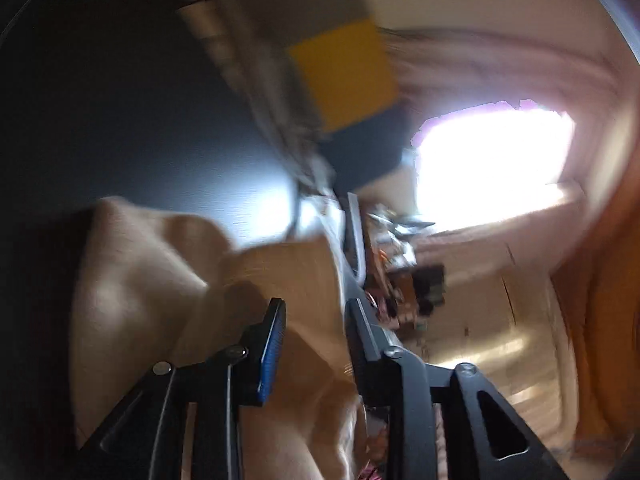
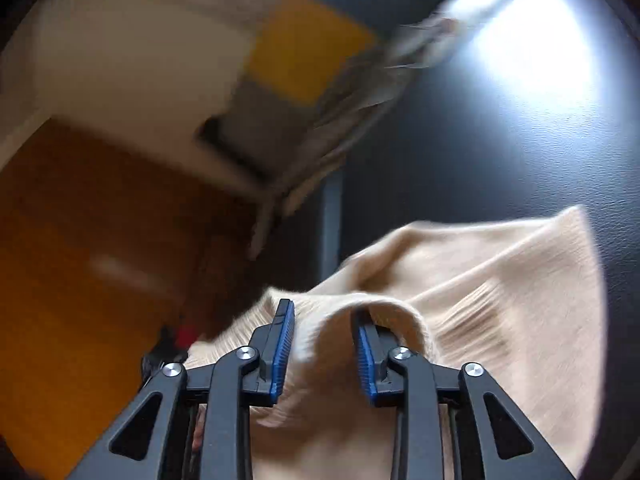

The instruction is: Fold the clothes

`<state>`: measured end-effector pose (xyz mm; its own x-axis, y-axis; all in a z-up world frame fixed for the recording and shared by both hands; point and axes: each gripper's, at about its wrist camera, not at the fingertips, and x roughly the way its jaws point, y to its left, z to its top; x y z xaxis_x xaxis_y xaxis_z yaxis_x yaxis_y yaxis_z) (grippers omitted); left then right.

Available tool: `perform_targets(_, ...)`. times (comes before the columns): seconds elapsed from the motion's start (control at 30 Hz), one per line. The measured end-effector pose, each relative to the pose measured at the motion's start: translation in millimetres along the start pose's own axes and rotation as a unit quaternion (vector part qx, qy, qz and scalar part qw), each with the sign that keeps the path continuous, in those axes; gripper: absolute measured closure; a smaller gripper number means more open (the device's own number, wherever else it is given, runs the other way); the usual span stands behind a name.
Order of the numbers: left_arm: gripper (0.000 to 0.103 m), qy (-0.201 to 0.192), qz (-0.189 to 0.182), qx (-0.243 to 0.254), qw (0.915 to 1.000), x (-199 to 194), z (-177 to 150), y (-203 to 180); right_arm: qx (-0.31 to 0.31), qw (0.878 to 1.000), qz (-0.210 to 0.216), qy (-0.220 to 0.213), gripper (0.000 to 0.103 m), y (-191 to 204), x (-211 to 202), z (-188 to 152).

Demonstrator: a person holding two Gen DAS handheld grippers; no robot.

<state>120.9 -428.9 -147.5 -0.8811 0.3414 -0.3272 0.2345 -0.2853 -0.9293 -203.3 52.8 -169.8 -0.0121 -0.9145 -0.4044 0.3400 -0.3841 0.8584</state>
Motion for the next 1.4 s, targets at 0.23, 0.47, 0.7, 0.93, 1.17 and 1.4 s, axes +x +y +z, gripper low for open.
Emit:
perform_targets(0.23, 0.069, -0.014, 0.116, 0.087, 0.9893, -35.5, -11.6, -0.6, -0.02, 0.999, 0.022, -0.02, 0.049, 1.4, -34.7, -6.0)
perform_targets(0.47, 0.065, 0.028, 0.225, 0.25, 0.9413, -32.6, -33.3, -21.1, -0.21, 0.966, -0.15, -0.002, 0.047, 44.2, -45.6, -15.0)
perform_targets(0.7, 0.063, 0.073, 0.264, 0.321, 0.9067, 8.4, -38.2, -35.4, -0.271, 0.929, -0.241, 0.074, 0.054, 37.4, -10.5, -23.3)
perform_targets(0.93, 0.055, 0.1, 0.248, 0.323, 0.9079, 38.6, -19.8, -36.4, -0.358, 0.881, -0.295, 0.09, 0.084, 52.4, 3.0, -41.5)
perform_targets(1.17, 0.1, 0.067, 0.206, 0.305, 0.9274, 29.3, -6.8, -50.6, -0.465, 0.8, -0.363, 0.109, 0.09, 72.8, 19.0, -63.1)
perform_targets(1.4, 0.1, 0.047, 0.293, 0.295, 0.9082, 9.9, -8.4, -26.2, -0.447, 0.779, -0.431, 0.086, 0.096, 53.7, -6.1, -49.5)
